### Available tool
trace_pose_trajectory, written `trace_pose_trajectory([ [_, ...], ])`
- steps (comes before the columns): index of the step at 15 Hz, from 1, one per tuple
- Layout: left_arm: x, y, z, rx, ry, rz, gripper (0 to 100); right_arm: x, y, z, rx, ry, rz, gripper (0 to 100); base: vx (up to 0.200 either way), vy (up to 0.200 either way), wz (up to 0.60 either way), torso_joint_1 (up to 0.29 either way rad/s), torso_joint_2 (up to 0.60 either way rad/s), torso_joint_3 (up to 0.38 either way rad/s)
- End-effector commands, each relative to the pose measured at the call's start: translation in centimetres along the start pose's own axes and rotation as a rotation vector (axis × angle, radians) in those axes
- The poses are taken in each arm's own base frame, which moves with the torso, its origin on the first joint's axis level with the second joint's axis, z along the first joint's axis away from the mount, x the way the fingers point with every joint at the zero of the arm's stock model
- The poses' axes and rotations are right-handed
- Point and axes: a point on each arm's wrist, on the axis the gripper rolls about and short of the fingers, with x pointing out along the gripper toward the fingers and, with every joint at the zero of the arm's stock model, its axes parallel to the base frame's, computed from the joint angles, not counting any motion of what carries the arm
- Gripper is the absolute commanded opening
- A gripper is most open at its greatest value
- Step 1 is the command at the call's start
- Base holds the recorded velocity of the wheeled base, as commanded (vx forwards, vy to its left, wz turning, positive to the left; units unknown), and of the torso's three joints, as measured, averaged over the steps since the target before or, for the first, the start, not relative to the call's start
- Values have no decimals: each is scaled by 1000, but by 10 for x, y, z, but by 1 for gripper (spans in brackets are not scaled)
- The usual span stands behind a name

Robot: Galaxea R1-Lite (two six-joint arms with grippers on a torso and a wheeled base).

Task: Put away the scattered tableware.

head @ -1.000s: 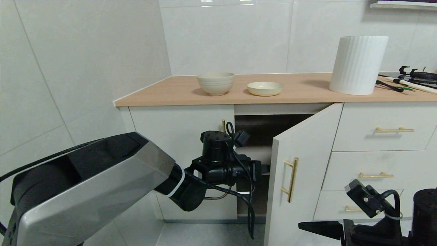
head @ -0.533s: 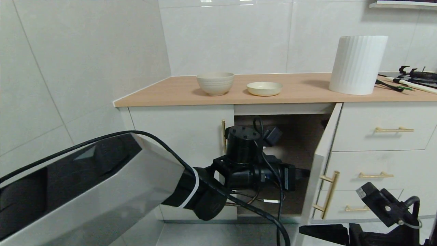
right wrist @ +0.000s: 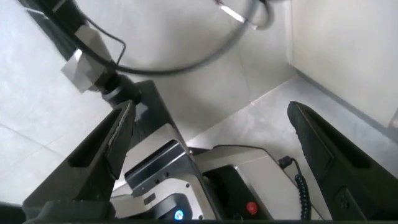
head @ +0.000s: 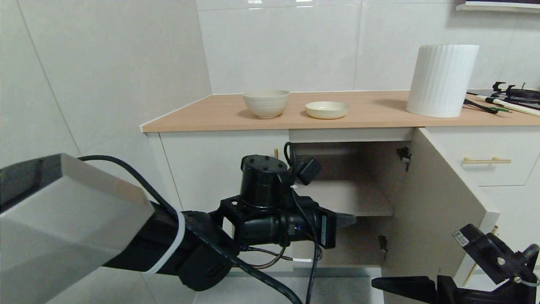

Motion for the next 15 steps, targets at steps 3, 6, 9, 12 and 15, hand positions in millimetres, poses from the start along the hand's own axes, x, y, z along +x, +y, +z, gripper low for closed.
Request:
trace_pose_trajectory([
  [3, -92, 6, 16, -8, -145, 151, 0, 37, -15, 15, 4, -29, -136, 100, 0, 0, 0, 0, 0, 0],
  [6, -165, -4, 17, -3, -248, 258, 0, 83, -35, 35, -67, -46, -373, 100, 0, 0, 0, 0, 0, 0],
  [9, -209, -8, 12, 6, -259, 381, 0, 71, -22, 81, -35, 39, -426, 100, 0, 0, 0, 0, 0, 0],
  [12, -224, -10, 20, 5, -289, 425, 0, 63, -18, 131, -33, -25, -458, 100, 0, 0, 0, 0, 0, 0],
  [15, -230, -12, 22, 14, -309, 434, 0, 61, -14, 146, -32, -36, -465, 100, 0, 0, 0, 0, 0, 0],
])
